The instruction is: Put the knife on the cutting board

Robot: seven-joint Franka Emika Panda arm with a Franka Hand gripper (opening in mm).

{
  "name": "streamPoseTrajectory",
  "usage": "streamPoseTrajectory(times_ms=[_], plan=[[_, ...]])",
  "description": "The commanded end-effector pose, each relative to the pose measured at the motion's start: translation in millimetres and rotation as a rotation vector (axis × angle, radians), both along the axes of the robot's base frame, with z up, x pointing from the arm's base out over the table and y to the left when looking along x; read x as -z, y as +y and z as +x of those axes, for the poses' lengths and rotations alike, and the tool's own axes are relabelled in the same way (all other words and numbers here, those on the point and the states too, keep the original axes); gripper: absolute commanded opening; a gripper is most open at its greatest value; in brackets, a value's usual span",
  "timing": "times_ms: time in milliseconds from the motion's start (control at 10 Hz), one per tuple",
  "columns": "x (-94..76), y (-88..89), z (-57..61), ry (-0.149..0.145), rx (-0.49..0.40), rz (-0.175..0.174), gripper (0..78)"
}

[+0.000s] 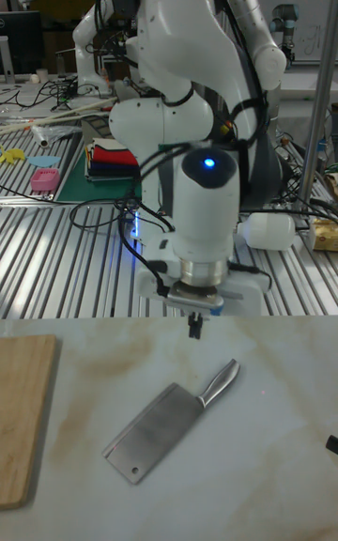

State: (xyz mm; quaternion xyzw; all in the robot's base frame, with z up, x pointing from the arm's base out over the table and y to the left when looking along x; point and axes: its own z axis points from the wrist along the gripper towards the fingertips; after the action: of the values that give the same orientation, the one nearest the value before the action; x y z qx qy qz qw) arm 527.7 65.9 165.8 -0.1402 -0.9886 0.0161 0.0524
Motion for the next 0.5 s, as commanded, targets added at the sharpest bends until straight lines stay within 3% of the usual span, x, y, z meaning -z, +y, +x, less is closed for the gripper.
streamPoseTrajectory(times_ms=[100, 300, 500], plan=[[19.9, 18.5, 8.2, -0.015, 0.109, -0.026, 0.0], [19.9, 18.5, 8.2, 0.014, 0.061, -0.002, 0.0], [19.9, 18.5, 8.2, 0.011, 0.052, -0.018, 0.0]])
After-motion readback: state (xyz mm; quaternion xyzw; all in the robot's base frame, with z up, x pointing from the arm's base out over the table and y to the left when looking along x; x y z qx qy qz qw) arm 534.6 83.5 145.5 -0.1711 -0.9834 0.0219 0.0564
